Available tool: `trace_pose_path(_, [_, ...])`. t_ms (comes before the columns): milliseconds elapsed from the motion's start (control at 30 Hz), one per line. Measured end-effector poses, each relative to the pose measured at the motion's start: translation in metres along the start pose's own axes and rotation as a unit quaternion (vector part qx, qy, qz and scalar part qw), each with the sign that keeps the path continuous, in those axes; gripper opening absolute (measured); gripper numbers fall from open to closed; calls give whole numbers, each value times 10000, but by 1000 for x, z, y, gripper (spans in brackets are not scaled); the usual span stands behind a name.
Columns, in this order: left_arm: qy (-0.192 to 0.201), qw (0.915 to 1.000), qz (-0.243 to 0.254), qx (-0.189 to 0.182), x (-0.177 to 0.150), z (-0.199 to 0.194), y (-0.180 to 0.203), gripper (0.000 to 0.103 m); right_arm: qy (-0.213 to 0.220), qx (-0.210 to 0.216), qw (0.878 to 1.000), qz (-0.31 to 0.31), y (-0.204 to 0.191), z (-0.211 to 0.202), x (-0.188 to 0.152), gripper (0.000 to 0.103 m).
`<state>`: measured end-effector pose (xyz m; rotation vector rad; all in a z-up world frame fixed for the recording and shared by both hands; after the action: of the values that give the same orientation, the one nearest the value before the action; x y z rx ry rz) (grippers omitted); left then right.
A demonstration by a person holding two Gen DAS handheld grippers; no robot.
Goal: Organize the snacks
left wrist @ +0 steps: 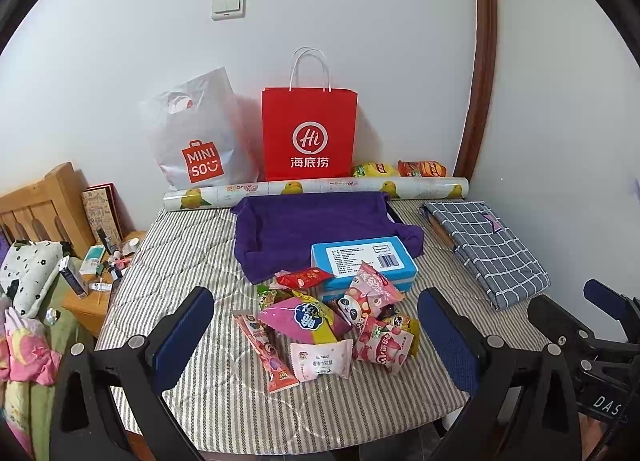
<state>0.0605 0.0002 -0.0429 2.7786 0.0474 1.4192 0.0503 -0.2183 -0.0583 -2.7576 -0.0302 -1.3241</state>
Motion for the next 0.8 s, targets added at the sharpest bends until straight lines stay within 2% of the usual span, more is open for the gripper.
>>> trace_pose_path(300, [-3, 10000, -19, 11, 1, 0, 1, 103, 105, 169, 9997, 117, 1, -9, 0, 102])
trace_pose_path(800, [19, 10000, -11, 91, 3, -1, 1, 103, 108, 98, 9997, 185, 8, -9, -2, 102])
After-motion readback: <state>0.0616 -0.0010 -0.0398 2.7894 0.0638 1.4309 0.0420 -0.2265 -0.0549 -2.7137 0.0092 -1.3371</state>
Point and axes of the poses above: each gripper's, at about its wrist camera, not at the fingertips, and z roughly the way its jaws point, y to its right, x to its top, the point moved 9 cm from there along z, roughly the way its jaws point
